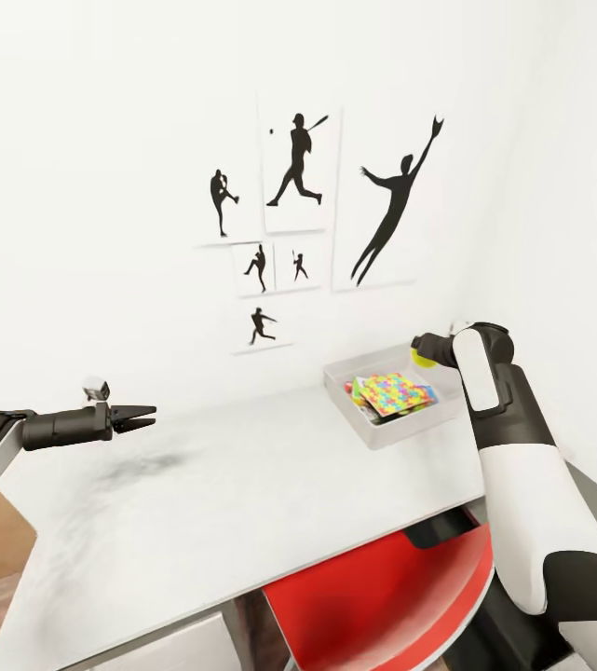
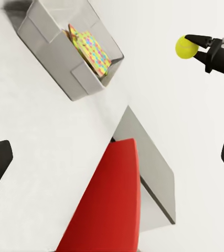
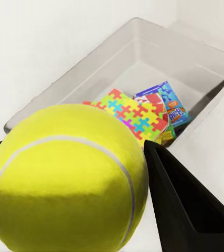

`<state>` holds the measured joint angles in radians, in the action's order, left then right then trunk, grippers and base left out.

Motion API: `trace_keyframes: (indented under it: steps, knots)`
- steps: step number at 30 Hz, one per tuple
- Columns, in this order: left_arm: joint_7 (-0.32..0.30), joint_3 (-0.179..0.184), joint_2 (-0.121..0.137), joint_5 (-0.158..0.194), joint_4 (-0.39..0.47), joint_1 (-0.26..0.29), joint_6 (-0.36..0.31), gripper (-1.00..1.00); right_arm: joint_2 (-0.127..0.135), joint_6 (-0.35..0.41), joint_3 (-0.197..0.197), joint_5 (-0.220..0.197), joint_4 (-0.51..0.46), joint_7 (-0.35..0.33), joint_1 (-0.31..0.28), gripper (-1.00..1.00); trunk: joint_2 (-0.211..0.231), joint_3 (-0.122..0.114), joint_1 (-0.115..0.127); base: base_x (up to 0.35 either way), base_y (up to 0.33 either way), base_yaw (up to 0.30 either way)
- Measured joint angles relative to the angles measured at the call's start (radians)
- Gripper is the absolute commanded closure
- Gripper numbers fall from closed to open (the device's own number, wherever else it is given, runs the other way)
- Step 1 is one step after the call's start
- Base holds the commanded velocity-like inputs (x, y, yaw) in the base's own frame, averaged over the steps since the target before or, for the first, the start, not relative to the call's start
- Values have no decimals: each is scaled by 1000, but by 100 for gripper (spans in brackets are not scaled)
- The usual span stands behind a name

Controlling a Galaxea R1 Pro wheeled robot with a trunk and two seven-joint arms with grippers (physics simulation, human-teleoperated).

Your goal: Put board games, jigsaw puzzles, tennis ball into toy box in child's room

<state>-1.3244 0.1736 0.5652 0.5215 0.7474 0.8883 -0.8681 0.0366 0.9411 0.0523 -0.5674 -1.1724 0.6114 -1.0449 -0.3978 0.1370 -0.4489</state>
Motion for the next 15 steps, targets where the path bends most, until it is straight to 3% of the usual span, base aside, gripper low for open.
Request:
trace_keyframes:
  steps: [5,15]
  knots:
    - [-1,0,1,0,0,0,0,-100,0,0,-1,0,-1,0,0,100,0,0,0,162,-109,0]
    - [-1,0,1,0,0,0,0,-100,0,0,-1,0,0,0,0,100,0,0,0,30,-101,0]
